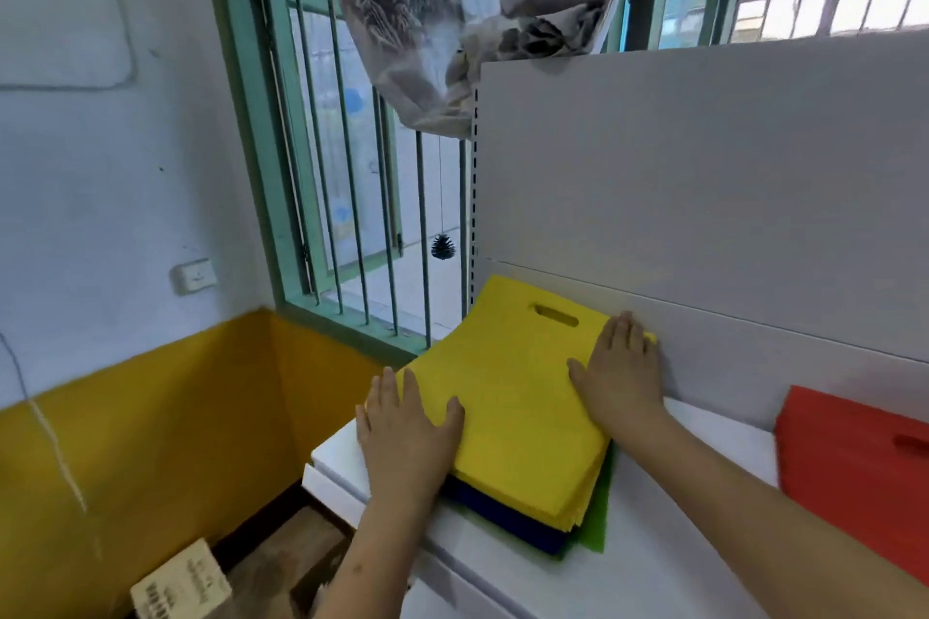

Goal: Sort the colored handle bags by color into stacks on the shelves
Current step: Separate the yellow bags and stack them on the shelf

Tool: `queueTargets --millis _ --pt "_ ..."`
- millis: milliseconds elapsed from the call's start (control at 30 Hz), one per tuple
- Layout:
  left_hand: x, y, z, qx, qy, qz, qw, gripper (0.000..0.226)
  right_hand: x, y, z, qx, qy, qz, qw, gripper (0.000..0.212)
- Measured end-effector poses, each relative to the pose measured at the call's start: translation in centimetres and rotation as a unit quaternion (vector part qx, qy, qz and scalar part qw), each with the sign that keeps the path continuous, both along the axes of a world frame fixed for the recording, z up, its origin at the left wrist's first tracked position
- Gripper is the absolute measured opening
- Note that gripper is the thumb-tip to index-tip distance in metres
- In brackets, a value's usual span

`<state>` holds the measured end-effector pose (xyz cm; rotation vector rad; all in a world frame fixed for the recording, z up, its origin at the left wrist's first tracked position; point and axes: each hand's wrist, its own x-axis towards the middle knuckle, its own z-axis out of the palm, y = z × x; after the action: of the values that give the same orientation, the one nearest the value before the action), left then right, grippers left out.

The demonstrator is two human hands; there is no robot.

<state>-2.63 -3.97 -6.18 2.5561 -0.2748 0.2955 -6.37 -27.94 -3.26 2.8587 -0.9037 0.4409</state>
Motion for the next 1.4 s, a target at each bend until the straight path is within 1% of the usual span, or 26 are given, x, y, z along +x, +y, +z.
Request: queueTargets --millis 100,233,333,533,600,633,700,733,767,800,833,867,900,967,1000,1033,1067,1100,1167,1200,1233,1267,1333,1400 --pt "0.5 -0.1 -0.4 0.022 -0.007 -0.010 1.000 0.075 0.7 0.1 -0.2 -0.009 -0.007 -0.013 1.000 0.080" --pt "1.1 0.1 0.7 0.102 -0.002 -0.044 0.994 0.059 1.4 0.6 -0.3 -0.031 0.014 -0.028 0.999 0.071" --pt "0.9 -0.4 1.2 0.118 -0.007 -0.063 0.991 0.051 1.5 0.4 -0.5 -0.039 0.021 -0.013 0.999 0.066" --pt "1.1 0.1 2.5 0.251 -0.009 -0.104 0.962 0.050 0.8 1.1 0.8 -0.058 0.068 -0.023 0.996 0.060" --pt "1.0 0.8 3.4 0.269 -0.015 -0.118 0.956 0.048 -0.1 1.7 2.2 -0.052 0.084 -0.028 0.995 0.057" --pt "0.8 1.2 4.1 0.264 -0.012 -0.127 0.956 0.047 -0.8 2.1 2.9 -0.048 0.084 -0.029 0.995 0.056" --pt "0.1 1.5 5.5 0.213 -0.001 -0.149 0.966 0.046 -2.8 2.9 4.3 -0.031 0.061 -0.051 0.996 0.052" --pt "-0.3 1.6 6.0 0.161 0.006 -0.162 0.973 0.047 -3.9 3.2 5.1 -0.012 0.043 -0.065 0.997 0.050" --pt "-0.9 1.6 6.5 0.077 0.026 -0.184 0.979 0.047 -5.1 3.3 5.8 0.009 0.025 -0.079 0.996 0.048" --pt "-1.8 1.4 7.2 -0.032 0.062 -0.221 0.973 0.046 -6.6 3.2 6.4 0.026 0.014 -0.089 0.996 0.044" --pt "-2.5 1.2 7.8 -0.152 0.105 -0.260 0.948 0.045 -8.1 3.0 6.9 0.050 0.003 -0.090 0.995 0.038" --pt "-3.3 0.7 8.4 -0.246 0.148 -0.295 0.911 0.041 -9.8 2.7 7.3 0.083 -0.009 -0.088 0.993 0.034" --pt "-4.1 0.1 9.1 -0.305 0.190 -0.324 0.875 0.031 -11.6 2.5 7.7 0.118 -0.032 -0.089 0.988 0.036" --pt "-5.9 -1.7 10.0 -0.385 0.284 -0.356 0.803 0.014 -15.6 2.0 8.3 0.165 -0.084 -0.108 0.977 0.042" --pt "-6.8 -2.7 10.2 -0.408 0.330 -0.365 0.769 0.012 -17.7 1.9 8.6 0.179 -0.109 -0.122 0.970 0.043" --pt "-8.0 -3.6 10.5 -0.424 0.370 -0.376 0.736 0.017 -19.9 1.8 8.8 0.195 -0.130 -0.134 0.963 0.044" --pt "-9.2 -4.4 10.6 -0.435 0.399 -0.390 0.707 0.025 -22.1 2.0 9.1 0.219 -0.153 -0.145 0.953 0.044" --pt "-10.5 -5.2 10.5 -0.435 0.408 -0.408 0.691 0.036 -24.3 2.1 9.4 0.247 -0.174 -0.155 0.940 0.042" --pt "-13.5 -6.7 10.2 -0.387 0.390 -0.455 0.701 0.055 -28.8 2.5 9.9 0.279 -0.201 -0.170 0.924 0.039" --pt "-15.1 -7.3 10.1 -0.361 0.374 -0.477 0.709 0.058 -31.0 2.5 10.1 0.282 -0.206 -0.177 0.920 0.041" --pt "-16.9 -7.9 10.3 -0.343 0.363 -0.490 0.714 0.054 -33.4 2.3 10.2 0.284 -0.216 -0.183 0.916 0.043" --pt "-18.6 -8.6 10.4 -0.336 0.362 -0.492 0.717 0.044 -35.7 2.1 10.4 0.285 -0.228 -0.190 0.911 0.047" --pt "-22.1 -10.3 10.8 -0.347 0.359 -0.490 0.714 0.025 -40.4 1.4 10.6 0.290 -0.256 -0.196 0.901 0.050" --pt "-26.1 -12.2 11.4 -0.377 0.361 -0.487 0.701 0.014 -45.1 0.5 11.1 0.306 -0.293 -0.205 0.882 0.049"
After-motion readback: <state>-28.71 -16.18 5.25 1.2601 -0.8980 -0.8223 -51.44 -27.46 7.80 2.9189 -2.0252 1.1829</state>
